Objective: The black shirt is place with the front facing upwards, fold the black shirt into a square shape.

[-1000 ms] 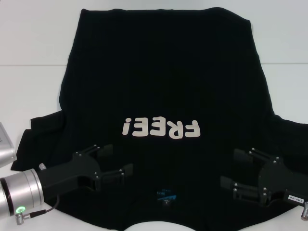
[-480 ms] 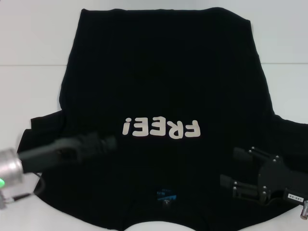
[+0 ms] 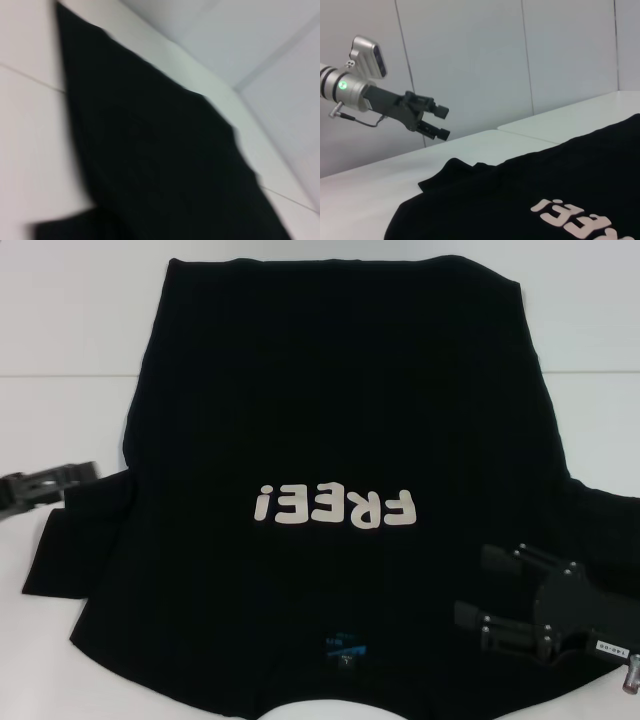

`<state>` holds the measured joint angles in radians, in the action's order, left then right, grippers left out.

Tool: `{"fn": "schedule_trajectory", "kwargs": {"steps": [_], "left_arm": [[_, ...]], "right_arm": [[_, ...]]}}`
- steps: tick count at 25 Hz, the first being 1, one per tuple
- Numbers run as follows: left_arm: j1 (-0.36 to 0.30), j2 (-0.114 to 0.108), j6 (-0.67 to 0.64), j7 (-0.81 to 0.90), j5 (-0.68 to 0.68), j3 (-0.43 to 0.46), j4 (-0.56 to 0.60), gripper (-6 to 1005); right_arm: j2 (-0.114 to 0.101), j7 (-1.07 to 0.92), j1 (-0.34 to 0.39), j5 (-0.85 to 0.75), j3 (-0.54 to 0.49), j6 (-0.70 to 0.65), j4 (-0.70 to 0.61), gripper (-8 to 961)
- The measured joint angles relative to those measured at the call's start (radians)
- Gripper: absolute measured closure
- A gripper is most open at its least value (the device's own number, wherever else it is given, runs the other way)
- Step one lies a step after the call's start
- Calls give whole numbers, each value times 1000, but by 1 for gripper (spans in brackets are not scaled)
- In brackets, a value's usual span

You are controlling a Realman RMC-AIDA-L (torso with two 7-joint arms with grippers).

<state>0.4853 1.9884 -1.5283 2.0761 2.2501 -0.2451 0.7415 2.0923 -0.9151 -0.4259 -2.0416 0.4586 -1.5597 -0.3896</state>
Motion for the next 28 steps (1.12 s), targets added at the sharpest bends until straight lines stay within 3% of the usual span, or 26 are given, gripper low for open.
{"fn": "schedule_trajectory", "kwargs": {"steps": [4,17,28], "left_arm": [[-1,-5,94,-10,51,35,-4,88],[-10,15,279,-142,55,-15,-96,96],[-2,28,355,-184,47,-17,-124,103]], "right_arm": [[0,-6,-6,0,0,-2,1,70],[0,-7,-6,0,0,-5,2,69],[1,-8,-7,0,3,-5,3,71]]}}
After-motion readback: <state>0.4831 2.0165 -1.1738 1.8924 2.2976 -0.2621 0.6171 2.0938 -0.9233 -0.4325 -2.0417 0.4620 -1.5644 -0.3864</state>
